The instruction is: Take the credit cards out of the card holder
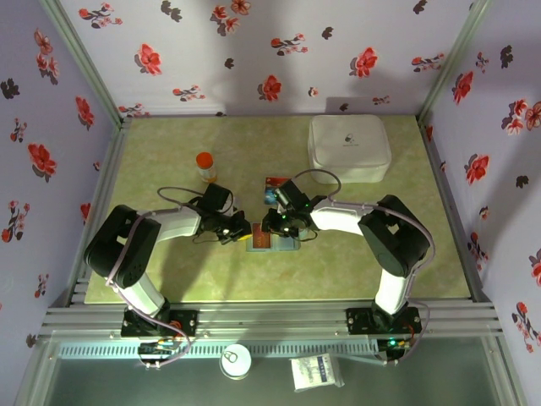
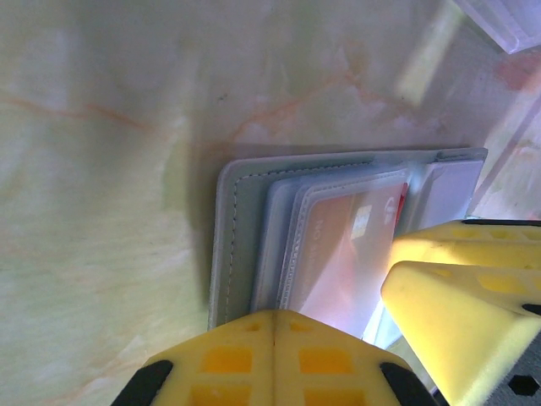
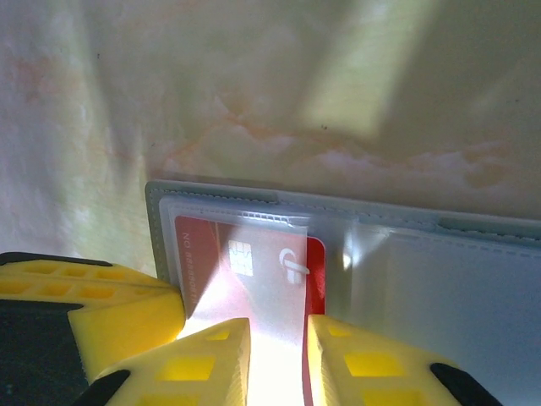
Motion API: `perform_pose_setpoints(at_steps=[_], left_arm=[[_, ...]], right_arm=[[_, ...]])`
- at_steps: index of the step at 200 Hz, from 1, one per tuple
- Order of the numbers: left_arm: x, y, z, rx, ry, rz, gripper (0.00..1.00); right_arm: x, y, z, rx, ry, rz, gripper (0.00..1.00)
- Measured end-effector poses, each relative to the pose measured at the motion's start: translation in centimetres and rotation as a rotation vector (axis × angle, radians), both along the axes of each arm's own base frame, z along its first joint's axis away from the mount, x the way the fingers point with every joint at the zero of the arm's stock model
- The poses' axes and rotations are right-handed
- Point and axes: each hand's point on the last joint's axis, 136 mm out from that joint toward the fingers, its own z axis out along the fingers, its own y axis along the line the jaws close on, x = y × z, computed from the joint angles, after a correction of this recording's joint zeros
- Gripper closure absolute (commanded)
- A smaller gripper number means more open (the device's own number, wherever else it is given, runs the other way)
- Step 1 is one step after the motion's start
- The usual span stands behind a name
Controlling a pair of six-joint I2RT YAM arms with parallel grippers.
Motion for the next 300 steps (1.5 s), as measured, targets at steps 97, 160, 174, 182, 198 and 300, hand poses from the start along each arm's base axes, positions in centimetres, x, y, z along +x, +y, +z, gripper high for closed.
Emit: perform_pose_setpoints(at_steps=[97,160,174,182,198,300], left_arm=[[0.1,0.1,0.0,0.0,0.0,0.005,1.0],[0.1,0.2,0.0,0.0,0.0,0.006,1.0],[0.1,0.2,0.0,0.0,0.0,0.006,1.0],[0.1,0.2,0.0,0.0,0.0,0.006,1.0],[0.1,0.2,0.0,0.0,0.0,0.006,1.0],[0.2,0.0,1.3,-0.016,-0.027,0.005,1.0]], right_arm=[[-0.2,0.8,0.0,0.042,0.027,0.005,0.78],[-0.1,-0.2,-0.4,-0.029,0.029,-0.005,0.77],[-0.1,-0.2,-0.3,-0.036,0.023,0.0,0.77],[-0.1,-0.2,-0.4,-0.039,0.021,0.0,0.77],[-0.1,-0.3,-0.4,-0.044,0.017,0.004,0.77],[-0.2,-0.8,1.2,-0.039,-0.019,0.011,0.75]])
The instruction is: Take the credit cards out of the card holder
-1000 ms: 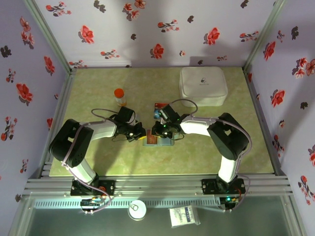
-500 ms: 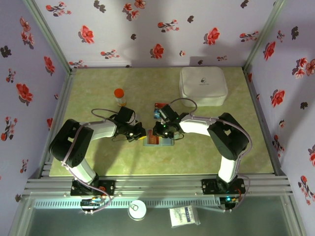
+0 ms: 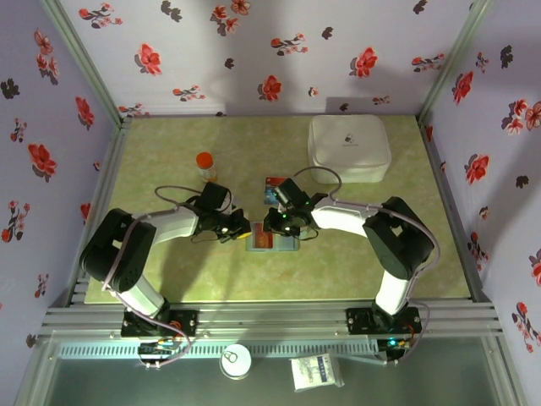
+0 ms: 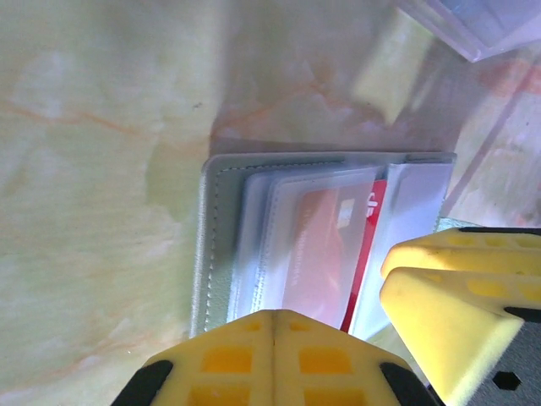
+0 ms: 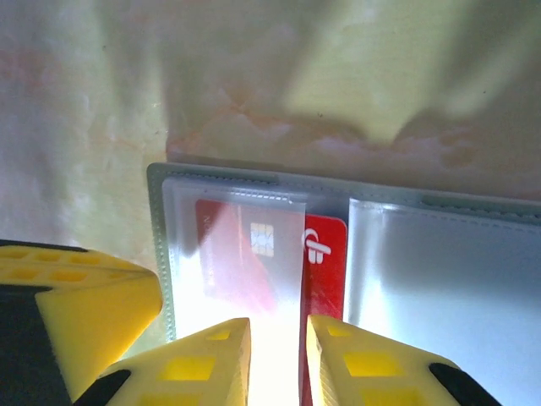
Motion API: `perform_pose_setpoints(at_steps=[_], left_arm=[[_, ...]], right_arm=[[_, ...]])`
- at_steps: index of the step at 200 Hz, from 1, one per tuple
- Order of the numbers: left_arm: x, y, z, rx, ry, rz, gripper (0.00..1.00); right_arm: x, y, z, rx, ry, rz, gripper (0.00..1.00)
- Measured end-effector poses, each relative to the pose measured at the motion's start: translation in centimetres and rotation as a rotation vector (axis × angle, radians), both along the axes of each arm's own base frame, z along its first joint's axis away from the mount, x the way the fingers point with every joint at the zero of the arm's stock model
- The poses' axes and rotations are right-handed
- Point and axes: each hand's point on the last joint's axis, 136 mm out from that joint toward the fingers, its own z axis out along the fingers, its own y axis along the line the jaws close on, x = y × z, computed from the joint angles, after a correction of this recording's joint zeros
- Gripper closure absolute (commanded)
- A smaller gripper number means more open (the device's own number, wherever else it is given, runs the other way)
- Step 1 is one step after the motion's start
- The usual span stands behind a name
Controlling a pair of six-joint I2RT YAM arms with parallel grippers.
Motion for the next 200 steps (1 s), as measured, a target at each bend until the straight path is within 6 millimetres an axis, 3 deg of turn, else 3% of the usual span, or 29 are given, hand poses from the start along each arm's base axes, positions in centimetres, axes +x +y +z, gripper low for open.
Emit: perform_pose_setpoints(at_steps=[200], left_arm=[[-0.9,-1.4,-1.1,0.029,0.031,-0.057,1.0]], right_arm=[[-0.7,-0.8,-0.4,-0.009,0.007,-0.004,0.74]])
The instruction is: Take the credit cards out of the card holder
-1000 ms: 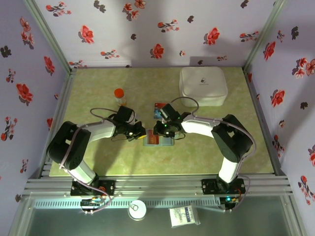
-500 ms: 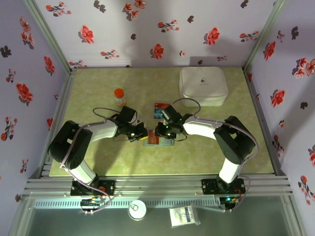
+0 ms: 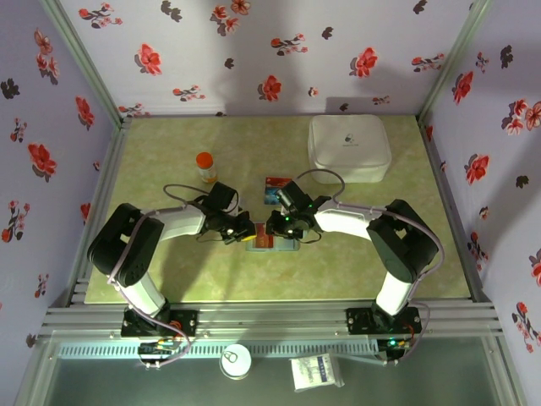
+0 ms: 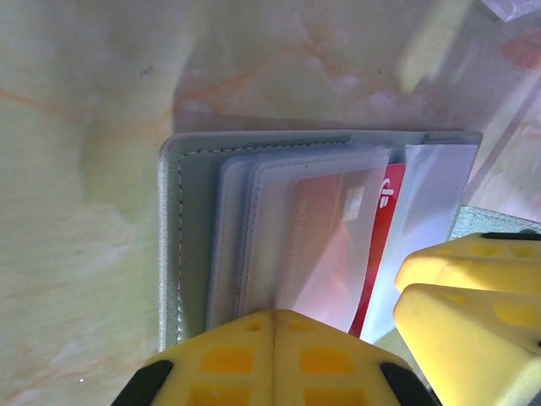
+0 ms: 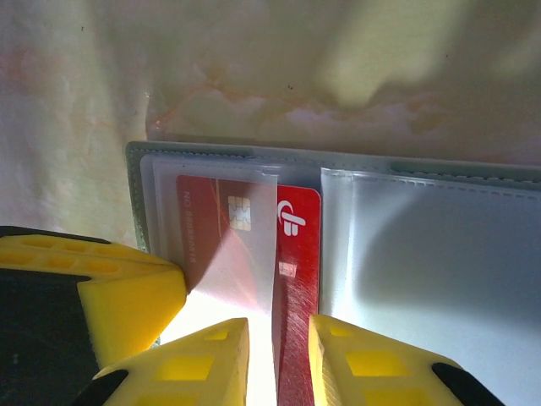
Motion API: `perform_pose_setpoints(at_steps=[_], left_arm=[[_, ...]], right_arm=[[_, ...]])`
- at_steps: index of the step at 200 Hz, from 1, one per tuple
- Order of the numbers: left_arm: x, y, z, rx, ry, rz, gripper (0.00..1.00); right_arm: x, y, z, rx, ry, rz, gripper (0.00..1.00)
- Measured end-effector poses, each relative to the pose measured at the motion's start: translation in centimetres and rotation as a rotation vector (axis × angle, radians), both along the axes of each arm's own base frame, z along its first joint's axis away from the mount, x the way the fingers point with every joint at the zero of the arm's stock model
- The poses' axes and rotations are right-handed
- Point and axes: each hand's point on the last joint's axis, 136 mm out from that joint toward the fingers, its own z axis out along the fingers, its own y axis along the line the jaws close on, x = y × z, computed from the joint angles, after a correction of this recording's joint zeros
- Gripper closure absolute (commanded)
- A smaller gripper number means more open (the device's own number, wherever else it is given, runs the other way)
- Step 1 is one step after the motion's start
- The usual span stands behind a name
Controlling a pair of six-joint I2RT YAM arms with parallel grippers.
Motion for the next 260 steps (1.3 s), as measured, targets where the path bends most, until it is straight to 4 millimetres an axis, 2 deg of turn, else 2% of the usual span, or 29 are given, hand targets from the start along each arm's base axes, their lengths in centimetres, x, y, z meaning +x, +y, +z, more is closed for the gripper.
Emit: perform_pose_setpoints(at_steps=[84,117,173,260], left_arm=[[0.2,-0.2,-0.1,0.005,-0.001,-0.011,1.0],[0.2,-0.2,-0.1,0.006,-0.001,-0.013,1.0],[0.2,-0.1,-0.1,0.007,0.0,-0.013,1.0],[0.2,-0.1,0.0,0.011,0.006,-0.013,1.0]], right_arm=[[0.3,0.9,0.5,0.05,-0.005,0.0,0.76],[0.3,1.3,0.0,0.063,0.009,0.002,0.77],[-0.1,0.6,-0.9,0.022,0.035,-0.002,0.77],[0.0,0.5,-0.7,0.015,0.027,0.0,0.77]])
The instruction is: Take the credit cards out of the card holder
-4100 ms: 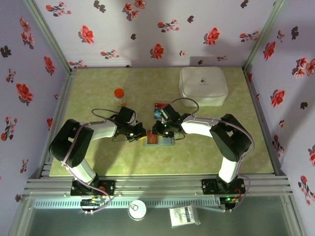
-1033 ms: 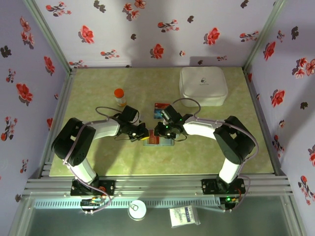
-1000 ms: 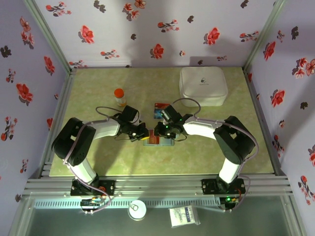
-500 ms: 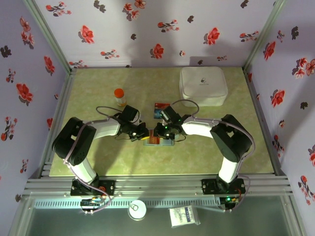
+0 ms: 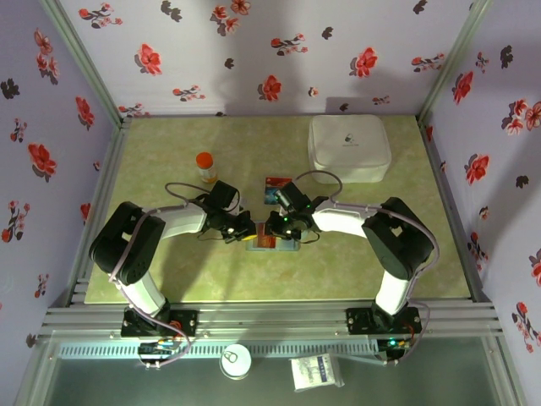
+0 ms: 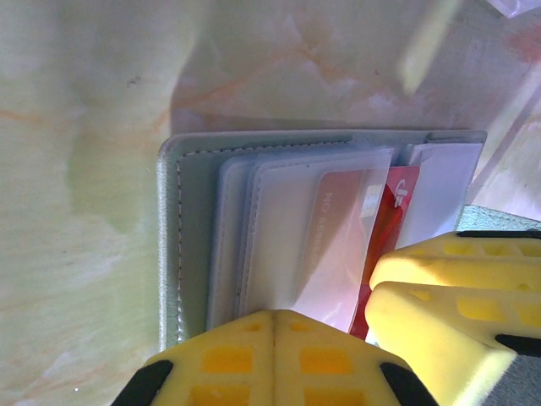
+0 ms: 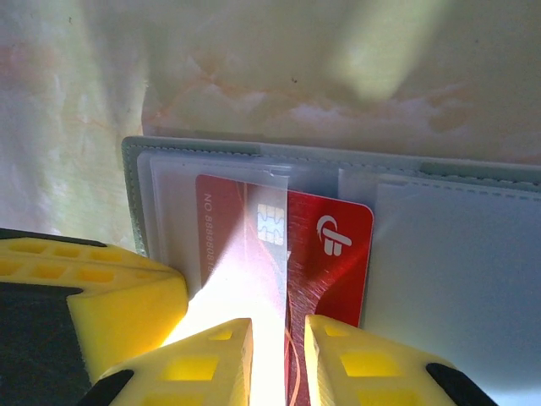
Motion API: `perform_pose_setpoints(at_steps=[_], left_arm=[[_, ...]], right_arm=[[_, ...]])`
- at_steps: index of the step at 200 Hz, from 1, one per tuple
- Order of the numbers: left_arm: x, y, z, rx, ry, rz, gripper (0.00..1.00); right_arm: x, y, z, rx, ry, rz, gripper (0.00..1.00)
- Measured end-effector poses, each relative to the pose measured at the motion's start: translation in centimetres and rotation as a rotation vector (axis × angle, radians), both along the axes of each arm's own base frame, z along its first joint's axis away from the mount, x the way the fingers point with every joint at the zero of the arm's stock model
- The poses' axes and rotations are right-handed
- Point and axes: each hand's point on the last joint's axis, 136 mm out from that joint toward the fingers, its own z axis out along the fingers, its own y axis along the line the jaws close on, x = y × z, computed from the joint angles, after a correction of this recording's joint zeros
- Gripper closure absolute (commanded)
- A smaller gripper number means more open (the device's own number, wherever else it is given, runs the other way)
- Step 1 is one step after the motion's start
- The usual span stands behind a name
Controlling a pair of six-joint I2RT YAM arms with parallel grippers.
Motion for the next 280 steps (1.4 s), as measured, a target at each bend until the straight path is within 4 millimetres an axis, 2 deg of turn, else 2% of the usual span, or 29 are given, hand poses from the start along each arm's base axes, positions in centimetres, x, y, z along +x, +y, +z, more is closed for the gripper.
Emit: perform_pose_setpoints(at_steps=[115,180,229,280], left_arm=[[-0.2,0.2,0.2,0.019,0.011,0.001,1.0],[-0.4,-0.4,0.6,0.015,0.003,-0.015,1.0],[-0.4,0.0,0.2,0.043,0.0,-0.011,1.0],[-0.4,0.1,0.0,0.052,-0.003,-0.016,1.0]], right_arm=[[0.0,0.0,0.1,-0.001,-0.012,0.016,0.77],[0.2,-0.1,2.4,0.036,-0.06,0.008,0.75],[0.3,-1.3,1.4,0.01,-0.045,-0.018,0.73],[0.1,-1.4,0.7,-0.002,-0.03,-0.017,0.73]])
